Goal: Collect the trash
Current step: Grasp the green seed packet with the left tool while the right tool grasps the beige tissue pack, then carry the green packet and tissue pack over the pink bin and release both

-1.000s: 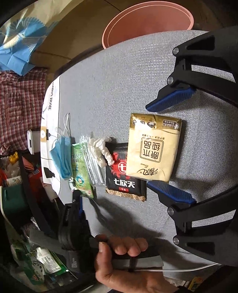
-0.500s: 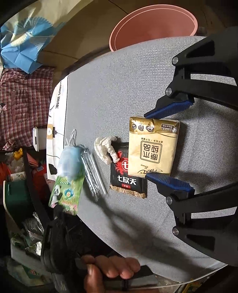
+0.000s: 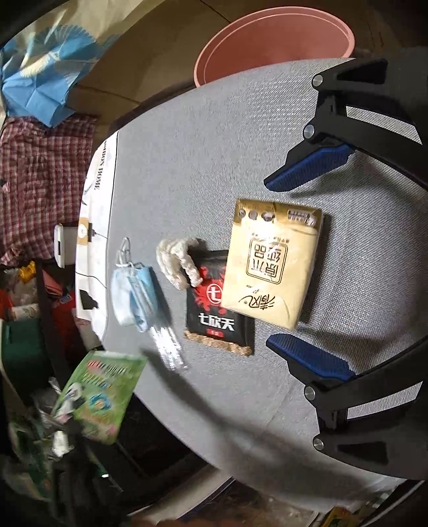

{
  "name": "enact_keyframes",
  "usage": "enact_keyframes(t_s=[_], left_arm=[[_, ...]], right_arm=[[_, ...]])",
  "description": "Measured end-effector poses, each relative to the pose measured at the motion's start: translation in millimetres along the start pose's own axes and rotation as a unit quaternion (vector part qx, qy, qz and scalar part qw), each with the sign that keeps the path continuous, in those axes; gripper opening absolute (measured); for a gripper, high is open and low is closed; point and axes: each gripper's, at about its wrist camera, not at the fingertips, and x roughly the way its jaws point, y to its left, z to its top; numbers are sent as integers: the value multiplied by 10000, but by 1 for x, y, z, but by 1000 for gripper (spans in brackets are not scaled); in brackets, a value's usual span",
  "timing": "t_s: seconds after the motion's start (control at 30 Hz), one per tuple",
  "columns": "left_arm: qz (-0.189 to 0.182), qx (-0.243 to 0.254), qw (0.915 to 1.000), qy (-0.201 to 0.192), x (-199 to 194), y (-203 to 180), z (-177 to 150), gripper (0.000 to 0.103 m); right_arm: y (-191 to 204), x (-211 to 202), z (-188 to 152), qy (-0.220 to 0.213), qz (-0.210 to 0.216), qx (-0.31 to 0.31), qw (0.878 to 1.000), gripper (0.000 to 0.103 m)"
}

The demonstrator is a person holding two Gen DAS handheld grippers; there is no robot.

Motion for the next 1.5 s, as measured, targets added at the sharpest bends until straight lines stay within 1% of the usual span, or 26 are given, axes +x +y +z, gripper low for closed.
enact_keyframes(t_s=[0.1,0.17,0.2,0.37,0.6,0.77,0.93,1.07,1.23,1.5], left_arm=[[5,-10,10000,-42,-6,0,0,0],[19,3,10000,-41,-9,-1,-1,0],[36,29,10000,-40,-9,-2,-1,0],[44,78,9999,-93,-16,-9,-2,0],[13,155,9997,-175,-31,-19,-1,0],[6,208,9996,-216,-41,-30,-3,0],[-43,188,9997,-167,-47,-44,-9,0],[-94,238,9996,-110,-50,-59,-15,0],[-185,460,9987,-129,-54,-83,-18,0],[-347,708,9969,-47,-45,-112,-22,0]], right_arm=[[4,7,1,106,-62,-57,9999,87],[6,6,2,63,-131,-90,9999,84],[7,5,3,30,-134,-98,9999,77],[5,-6,5,-83,-168,-82,9998,74],[-7,-39,9,-349,-148,3,9993,74],[-20,-70,15,-536,-121,21,9985,74],[-40,-105,28,-814,-158,128,9965,74],[-53,-131,41,-1044,-260,72,9942,74],[-87,-165,56,-1365,-423,224,9895,74],[-142,-202,70,-1653,-732,247,9832,74]])
